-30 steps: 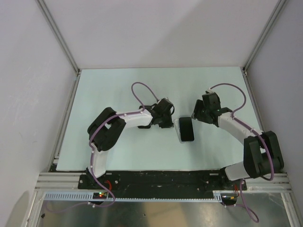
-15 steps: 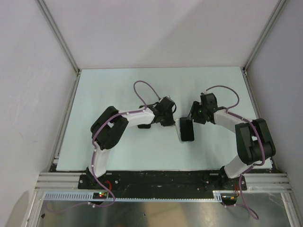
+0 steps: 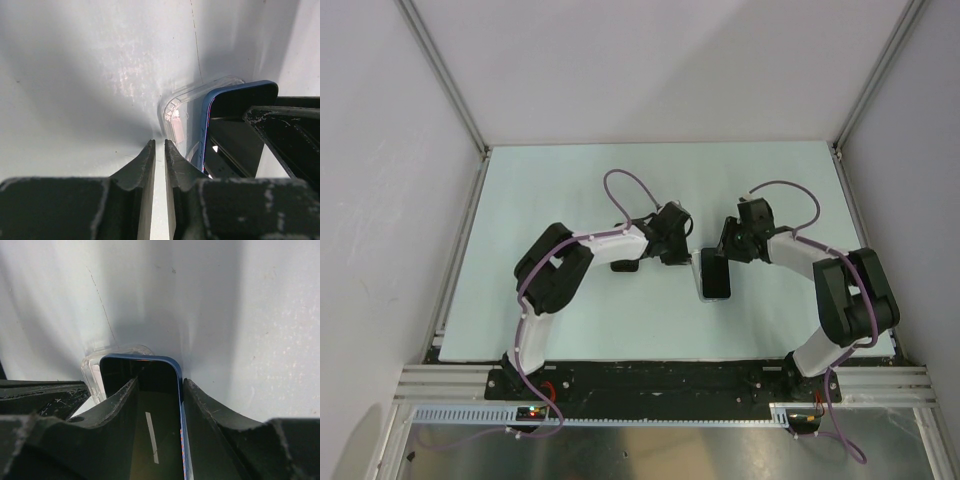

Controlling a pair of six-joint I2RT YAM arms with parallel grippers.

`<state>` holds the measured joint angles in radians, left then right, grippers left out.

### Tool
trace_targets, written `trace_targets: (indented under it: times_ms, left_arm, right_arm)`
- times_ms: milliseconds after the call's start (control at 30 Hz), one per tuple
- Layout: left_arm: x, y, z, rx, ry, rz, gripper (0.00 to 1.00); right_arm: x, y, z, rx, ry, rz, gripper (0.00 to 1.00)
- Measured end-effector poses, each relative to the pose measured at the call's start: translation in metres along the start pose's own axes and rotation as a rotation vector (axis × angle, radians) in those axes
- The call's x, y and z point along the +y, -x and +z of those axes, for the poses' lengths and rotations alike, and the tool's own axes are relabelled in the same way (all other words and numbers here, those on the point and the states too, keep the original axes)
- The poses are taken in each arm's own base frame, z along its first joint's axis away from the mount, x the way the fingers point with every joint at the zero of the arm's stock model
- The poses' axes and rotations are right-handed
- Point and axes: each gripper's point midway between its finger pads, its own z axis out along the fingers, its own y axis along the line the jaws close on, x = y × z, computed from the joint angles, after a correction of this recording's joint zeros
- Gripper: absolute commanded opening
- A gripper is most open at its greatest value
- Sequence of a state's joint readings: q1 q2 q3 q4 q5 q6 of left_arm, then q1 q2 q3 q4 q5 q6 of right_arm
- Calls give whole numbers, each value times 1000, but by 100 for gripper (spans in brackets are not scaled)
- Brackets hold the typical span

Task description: Put the phone into the phone case

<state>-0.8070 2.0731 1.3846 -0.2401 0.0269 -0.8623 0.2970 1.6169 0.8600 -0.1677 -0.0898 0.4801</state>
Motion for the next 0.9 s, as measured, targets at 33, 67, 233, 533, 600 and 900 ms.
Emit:
trace_targets:
  times_ms: [33,67,233,533,600,900]
  left_arm:
    - [0,0,0,2,-1,0,18]
    - [0,0,0,3,-1,0,18]
    - [0,1,1,8,1,6,18]
    - [-3,3,3,12,-1,6,18]
    - [-4,3,3,11,-1,6,18]
    - [-4,5,4,10,-3,5,18]
  right_arm:
    - [0,0,0,-3,-5,-7,43]
    - [0,0,0,-6,-11,-16,42]
    - [2,0,0,-23,-37,-54,42]
    - [11,-9,-2,-12,-51,-128,42]
    - [11,-10,-3,-9,-60,-140,41]
    - [13,-12,-3,-12,-91,-177,46]
